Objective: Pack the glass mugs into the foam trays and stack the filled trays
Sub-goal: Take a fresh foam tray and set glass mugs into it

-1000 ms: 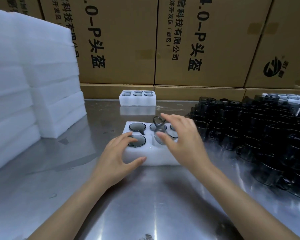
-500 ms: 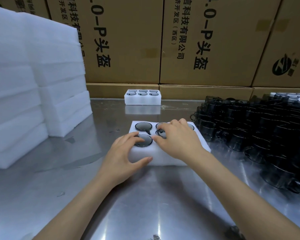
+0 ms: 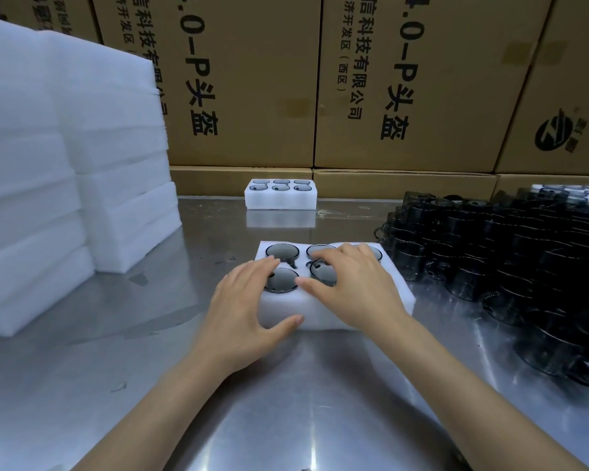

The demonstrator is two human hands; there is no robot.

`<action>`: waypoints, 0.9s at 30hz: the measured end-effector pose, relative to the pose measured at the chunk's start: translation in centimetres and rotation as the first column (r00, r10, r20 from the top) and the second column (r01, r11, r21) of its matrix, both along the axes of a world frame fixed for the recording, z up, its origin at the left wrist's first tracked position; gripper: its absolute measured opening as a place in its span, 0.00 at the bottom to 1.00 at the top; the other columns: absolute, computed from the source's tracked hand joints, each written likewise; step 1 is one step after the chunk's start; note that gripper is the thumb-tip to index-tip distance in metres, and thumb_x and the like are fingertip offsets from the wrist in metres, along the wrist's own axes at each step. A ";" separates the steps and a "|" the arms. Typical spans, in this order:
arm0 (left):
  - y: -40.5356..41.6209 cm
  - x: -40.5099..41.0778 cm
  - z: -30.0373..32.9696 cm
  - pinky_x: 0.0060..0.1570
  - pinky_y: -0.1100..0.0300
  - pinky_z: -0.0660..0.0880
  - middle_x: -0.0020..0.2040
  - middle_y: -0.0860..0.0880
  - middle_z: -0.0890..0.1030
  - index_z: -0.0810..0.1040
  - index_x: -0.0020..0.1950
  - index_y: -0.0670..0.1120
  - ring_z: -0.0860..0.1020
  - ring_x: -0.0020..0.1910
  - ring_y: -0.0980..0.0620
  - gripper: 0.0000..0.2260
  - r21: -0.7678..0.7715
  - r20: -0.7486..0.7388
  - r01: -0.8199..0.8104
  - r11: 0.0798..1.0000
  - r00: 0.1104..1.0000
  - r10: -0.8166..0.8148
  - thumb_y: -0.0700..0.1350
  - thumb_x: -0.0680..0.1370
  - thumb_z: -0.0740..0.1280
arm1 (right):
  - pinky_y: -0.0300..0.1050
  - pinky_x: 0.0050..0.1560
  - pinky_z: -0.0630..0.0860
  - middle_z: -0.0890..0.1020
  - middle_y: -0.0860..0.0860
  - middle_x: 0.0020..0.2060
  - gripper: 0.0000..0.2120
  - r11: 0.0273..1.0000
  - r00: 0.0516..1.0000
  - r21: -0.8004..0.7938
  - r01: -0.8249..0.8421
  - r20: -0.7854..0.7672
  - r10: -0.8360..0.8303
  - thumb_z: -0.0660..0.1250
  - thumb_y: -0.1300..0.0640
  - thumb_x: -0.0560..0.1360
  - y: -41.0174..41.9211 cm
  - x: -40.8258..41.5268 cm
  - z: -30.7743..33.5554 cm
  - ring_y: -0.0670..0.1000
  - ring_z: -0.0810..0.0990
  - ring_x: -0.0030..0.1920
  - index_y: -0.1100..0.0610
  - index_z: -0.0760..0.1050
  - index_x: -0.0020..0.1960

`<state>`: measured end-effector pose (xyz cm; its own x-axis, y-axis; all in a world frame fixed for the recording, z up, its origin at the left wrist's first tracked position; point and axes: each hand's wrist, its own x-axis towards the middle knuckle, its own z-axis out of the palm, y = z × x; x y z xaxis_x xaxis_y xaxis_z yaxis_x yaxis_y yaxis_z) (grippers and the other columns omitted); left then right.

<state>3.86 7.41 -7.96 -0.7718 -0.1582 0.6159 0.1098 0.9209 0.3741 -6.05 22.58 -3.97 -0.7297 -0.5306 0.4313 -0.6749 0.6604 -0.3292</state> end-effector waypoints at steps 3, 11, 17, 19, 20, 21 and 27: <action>1.1 0.0 0.4 0.69 0.55 0.61 0.70 0.62 0.64 0.64 0.73 0.50 0.63 0.70 0.58 0.34 -0.094 -0.045 0.058 0.994 0.997 -0.063 0.61 0.69 0.65 | 0.42 0.54 0.69 0.75 0.43 0.60 0.27 1.000 1.000 -0.024 -0.018 0.002 0.018 0.64 0.35 0.72 0.1 0.1 0.1 0.48 0.66 0.62 0.46 0.71 0.66; 2.0 0.4 0.1 0.74 0.56 0.47 0.75 0.60 0.58 0.56 0.77 0.53 0.52 0.76 0.59 0.35 -0.272 0.109 0.111 0.956 0.990 -0.084 0.60 0.71 0.60 | 0.33 0.66 0.52 0.65 0.41 0.72 0.28 0.979 0.979 0.007 -0.202 0.018 0.202 0.62 0.47 0.75 2.7 0.5 0.7 0.41 0.57 0.71 0.49 0.62 0.74; 2.1 0.4 0.1 0.72 0.47 0.55 0.72 0.58 0.68 0.69 0.72 0.49 0.63 0.73 0.52 0.30 -0.336 0.089 0.098 0.937 0.993 -0.072 0.57 0.70 0.64 | 0.47 0.75 0.47 0.51 0.43 0.77 0.31 0.951 0.981 0.249 -0.185 0.105 0.163 0.56 0.45 0.77 3.6 0.9 -0.4 0.42 0.49 0.76 0.49 0.52 0.77; 2.3 0.2 0.1 0.71 0.47 0.55 0.70 0.57 0.70 0.71 0.70 0.49 0.65 0.72 0.51 0.29 -0.324 0.072 0.078 0.943 0.996 -0.058 0.56 0.69 0.65 | 0.48 0.75 0.50 0.52 0.44 0.77 0.30 0.949 0.984 0.265 -0.173 0.089 0.155 0.56 0.45 0.77 3.4 1.0 -0.4 0.44 0.51 0.76 0.50 0.55 0.76; 2.4 0.2 0.1 0.71 0.46 0.55 0.69 0.57 0.71 0.72 0.69 0.49 0.65 0.72 0.51 0.29 -0.313 0.071 0.070 0.947 0.996 -0.051 0.55 0.69 0.66 | 0.48 0.75 0.51 0.53 0.45 0.77 0.30 0.949 0.986 0.268 -0.165 0.074 0.150 0.57 0.45 0.76 3.4 1.0 -0.5 0.45 0.52 0.76 0.51 0.56 0.76; 2.5 0.2 0.1 0.71 0.46 0.55 0.69 0.57 0.71 0.72 0.69 0.49 0.65 0.72 0.51 0.29 -0.304 0.073 0.065 0.951 0.996 -0.045 0.55 0.69 0.66 | 0.48 0.74 0.52 0.53 0.45 0.77 0.30 0.949 0.987 0.273 -0.158 0.059 0.147 0.57 0.45 0.76 3.3 1.0 -0.5 0.45 0.52 0.76 0.51 0.56 0.76; 3.6 0.0 0.7 0.69 0.45 0.60 0.64 0.54 0.77 0.77 0.63 0.47 0.70 0.69 0.48 0.26 -0.290 0.053 0.021 0.957 0.999 -0.005 0.56 0.68 0.64 | 0.50 0.74 0.51 0.53 0.47 0.77 0.31 0.941 0.987 0.297 -0.160 0.024 0.160 0.56 0.45 0.76 3.4 0.9 -0.8 0.47 0.52 0.76 0.52 0.55 0.77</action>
<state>3.90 10.99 -7.21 -0.8045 0.0315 0.5932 0.1099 0.9892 0.0966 -5.18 26.01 -4.77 -0.6243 -0.7446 0.2362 -0.7799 0.6113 -0.1343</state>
